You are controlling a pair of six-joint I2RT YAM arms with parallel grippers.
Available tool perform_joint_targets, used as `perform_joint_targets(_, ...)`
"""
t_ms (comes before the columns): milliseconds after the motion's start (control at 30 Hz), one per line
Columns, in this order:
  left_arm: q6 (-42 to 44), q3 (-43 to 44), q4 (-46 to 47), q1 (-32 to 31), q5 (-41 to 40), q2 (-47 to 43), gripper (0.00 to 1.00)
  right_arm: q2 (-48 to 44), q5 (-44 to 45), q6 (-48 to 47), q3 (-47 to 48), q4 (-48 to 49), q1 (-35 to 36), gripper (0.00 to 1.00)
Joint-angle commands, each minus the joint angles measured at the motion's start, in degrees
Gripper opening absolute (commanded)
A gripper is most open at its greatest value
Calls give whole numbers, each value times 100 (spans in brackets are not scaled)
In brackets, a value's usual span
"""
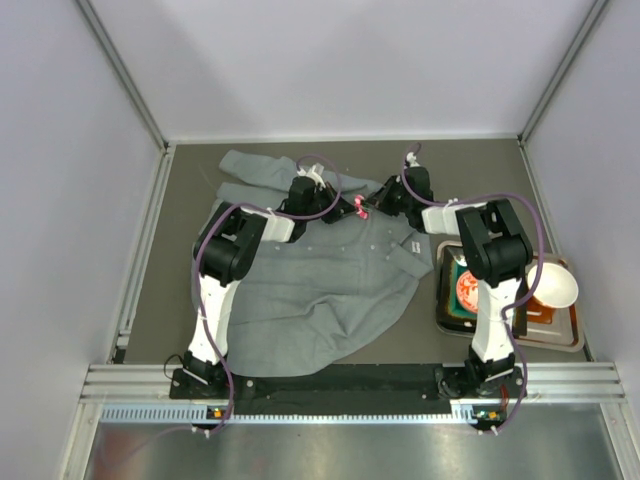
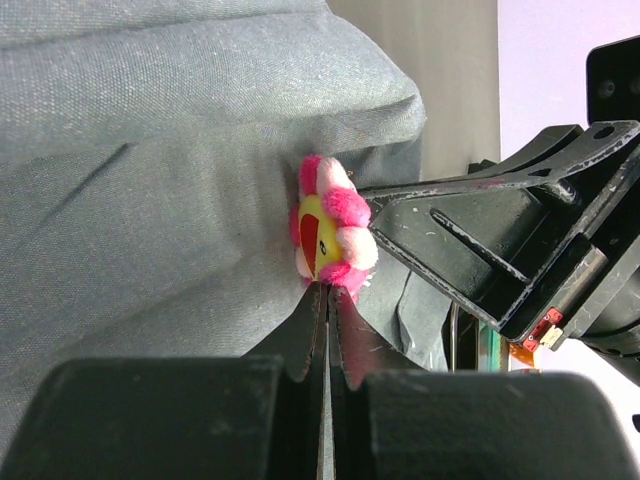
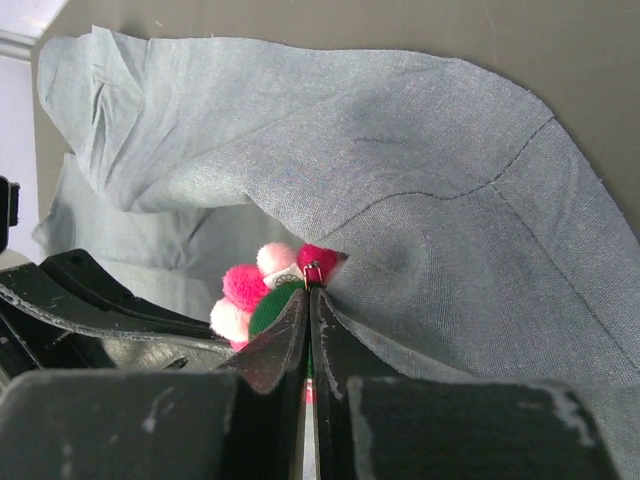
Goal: Remove the brooch from the garment
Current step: Open the brooch with the flattened clothing.
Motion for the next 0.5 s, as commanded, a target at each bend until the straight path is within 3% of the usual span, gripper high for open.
perform_joint_targets(0,358,-69,-559,-107,-305,-47,0,-301,-48,-263,-141,355,162,0)
perform_joint_targets(67,411,-61,-673,-108,-349,-91,0,-371,-232,-394,-115,399,162,0)
perform_joint_targets(167,455,-61,-717,-107,-358,-91,0,-511,-330,-570,-97,329,162,31)
perform_joint_targets(367,525,-78,-805,-108,-392,-153,0,-845,56,-1035,-132,-128,162,49)
perform_joint_targets(467,569,-122,-832,-99,-445,-223,0,-1012,197,-1133,-202,-189,154,51)
